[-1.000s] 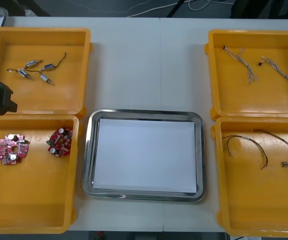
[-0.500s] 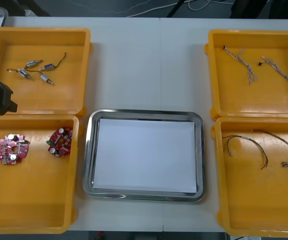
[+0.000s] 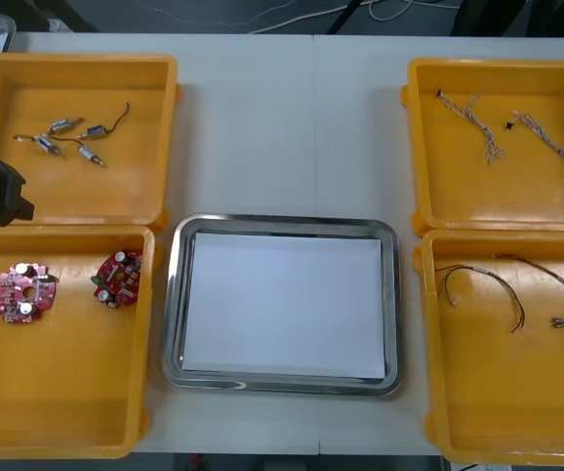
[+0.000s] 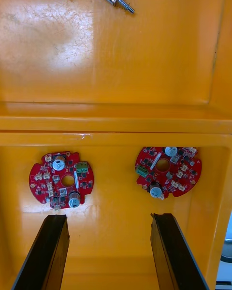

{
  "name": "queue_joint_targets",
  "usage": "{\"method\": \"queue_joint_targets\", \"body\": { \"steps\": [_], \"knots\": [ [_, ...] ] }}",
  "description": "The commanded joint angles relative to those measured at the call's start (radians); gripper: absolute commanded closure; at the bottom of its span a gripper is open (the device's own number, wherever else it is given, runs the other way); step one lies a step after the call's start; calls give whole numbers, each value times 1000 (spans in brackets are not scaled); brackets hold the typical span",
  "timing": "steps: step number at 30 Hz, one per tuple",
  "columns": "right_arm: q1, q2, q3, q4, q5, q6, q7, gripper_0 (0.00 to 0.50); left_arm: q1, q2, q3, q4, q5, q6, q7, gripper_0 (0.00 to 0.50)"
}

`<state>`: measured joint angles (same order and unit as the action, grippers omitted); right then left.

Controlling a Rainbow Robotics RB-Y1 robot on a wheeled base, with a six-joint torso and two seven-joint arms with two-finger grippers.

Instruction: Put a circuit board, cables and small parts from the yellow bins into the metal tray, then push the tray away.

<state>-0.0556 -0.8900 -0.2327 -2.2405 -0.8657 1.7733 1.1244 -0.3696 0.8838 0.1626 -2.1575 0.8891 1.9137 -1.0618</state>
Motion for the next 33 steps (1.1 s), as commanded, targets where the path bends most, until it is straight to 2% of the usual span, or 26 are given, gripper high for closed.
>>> {"method": "queue_joint_targets", "body": {
  "steps": [1,33],
  "knots": [
    [16,11,7,-27,8,-8,34,0,11,35,31,-25,-9,6,-83,0],
    [16,11,7,-27,8,-8,34,0,11,35,31,-25,-9,6,-83,0]
  ]
}}
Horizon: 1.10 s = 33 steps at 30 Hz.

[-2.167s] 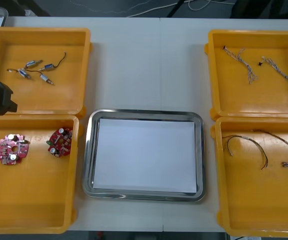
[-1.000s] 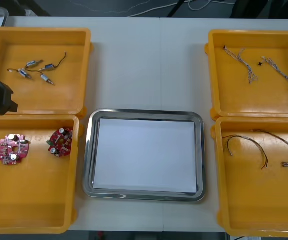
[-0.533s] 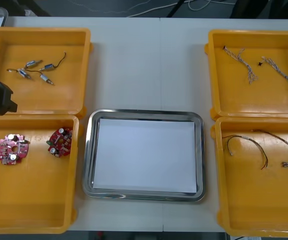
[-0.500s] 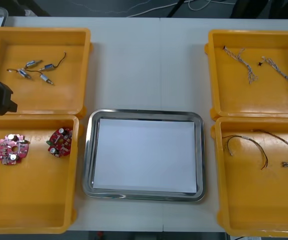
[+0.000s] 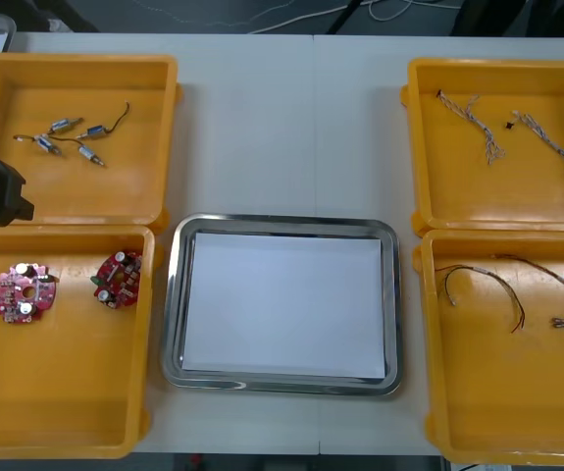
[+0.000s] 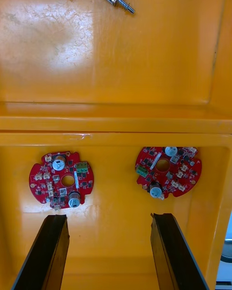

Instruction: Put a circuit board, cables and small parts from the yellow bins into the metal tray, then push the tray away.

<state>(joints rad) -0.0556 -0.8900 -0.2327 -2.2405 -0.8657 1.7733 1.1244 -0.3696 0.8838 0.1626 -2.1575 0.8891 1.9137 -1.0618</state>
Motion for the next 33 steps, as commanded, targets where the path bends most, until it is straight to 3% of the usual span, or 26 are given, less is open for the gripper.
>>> {"method": "queue_joint_targets", "body": {
  "steps": [1,9,10,14,20,26,33],
  "knots": [
    [16,11,7,-27,8,-8,34,0,11,35,31,-25,-9,6,-83,0],
    [16,11,7,-27,8,-8,34,0,11,35,31,-25,-9,6,-83,0],
    [16,11,7,-27,8,-8,34,0,58,-5,6,-18,-9,6,-83,0],
    [-3,8,50,-11,-6,0,26,0,70,-22,14,-24,-30,6,-87,0],
    [-50,3,104,24,13,17,23,0,55,-2,17,-1,19,6,-84,0],
    [-63,3,144,73,13,-35,49,0,61,1,26,5,25,6,-79,0],
    [-63,3,190,117,13,-115,87,0,136,4,78,2,27,-56,-73,0]
  ]
}}
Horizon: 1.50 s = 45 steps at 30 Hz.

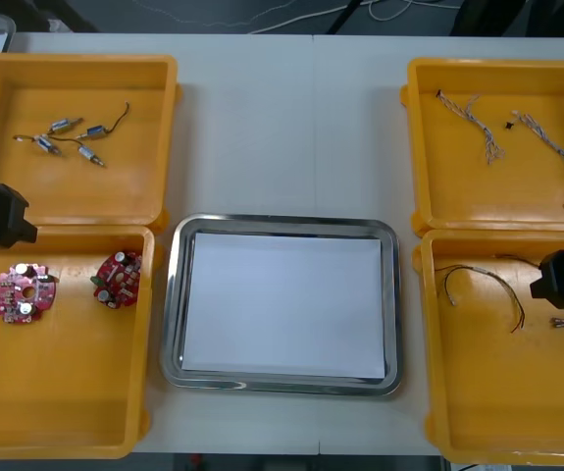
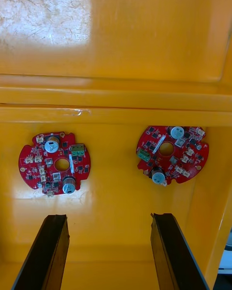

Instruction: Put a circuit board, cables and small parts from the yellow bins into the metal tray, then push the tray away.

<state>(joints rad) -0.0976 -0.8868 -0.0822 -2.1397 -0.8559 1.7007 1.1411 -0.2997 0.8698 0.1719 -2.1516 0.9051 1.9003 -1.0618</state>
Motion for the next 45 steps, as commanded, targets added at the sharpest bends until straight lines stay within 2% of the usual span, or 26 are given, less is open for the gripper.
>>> {"method": "queue_joint_targets", "body": {
  "steps": [1,6,11,17,23,33,45],
  "knots": [
    [-20,0,50,26,11,-59,77,0,82,18,80,-4,11,-55,-70,0],
    [-20,0,107,58,66,-127,108,0,146,14,117,-14,9,-102,-17,0],
    [-20,0,127,98,77,-171,143,0,212,14,120,-51,-81,-130,9,0],
    [-8,2,127,147,64,-216,215,0,272,-2,120,-42,-150,-156,-3,0],
    [13,2,130,147,54,-236,232,0,280,-18,118,15,-161,-165,-29,0],
    [81,12,128,147,43,-332,253,0,280,-86,23,15,-293,-236,-23,0],
    [130,43,130,146,84,-352,263,0,290,-167,-12,15,-324,-253,-90,0]
  ]
}}
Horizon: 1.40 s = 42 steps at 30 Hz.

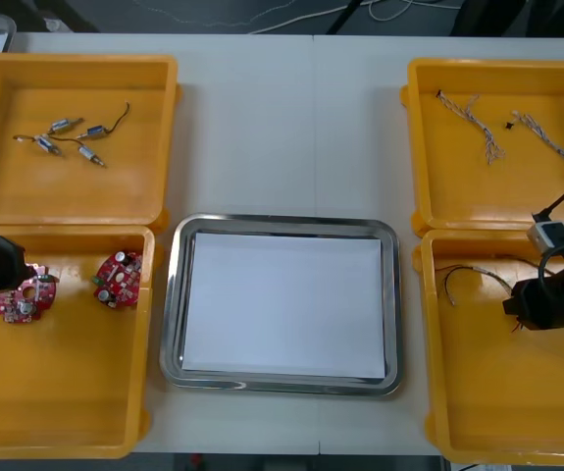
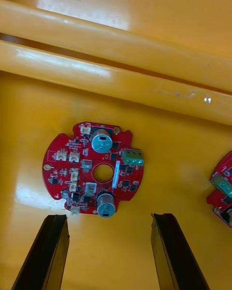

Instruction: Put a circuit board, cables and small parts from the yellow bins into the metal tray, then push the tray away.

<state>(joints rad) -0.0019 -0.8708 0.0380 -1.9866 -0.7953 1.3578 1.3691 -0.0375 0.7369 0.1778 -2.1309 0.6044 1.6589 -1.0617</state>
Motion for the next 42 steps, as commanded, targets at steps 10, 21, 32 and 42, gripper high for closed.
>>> {"method": "queue_joint_targets", "body": {
  "steps": [10,21,32,42],
  "knots": [
    [62,56,8,-8,64,-25,33,0,82,-36,-27,-3,-43,-87,-159,0],
    [69,84,10,-8,90,-25,39,0,131,-36,-47,-3,-58,-128,-176,0],
    [69,104,11,-5,125,-26,39,0,142,-50,-89,-3,-120,-165,-164,0],
    [68,104,13,9,119,-36,41,0,148,-51,-132,69,-137,-292,-167,0]
  ]
}}
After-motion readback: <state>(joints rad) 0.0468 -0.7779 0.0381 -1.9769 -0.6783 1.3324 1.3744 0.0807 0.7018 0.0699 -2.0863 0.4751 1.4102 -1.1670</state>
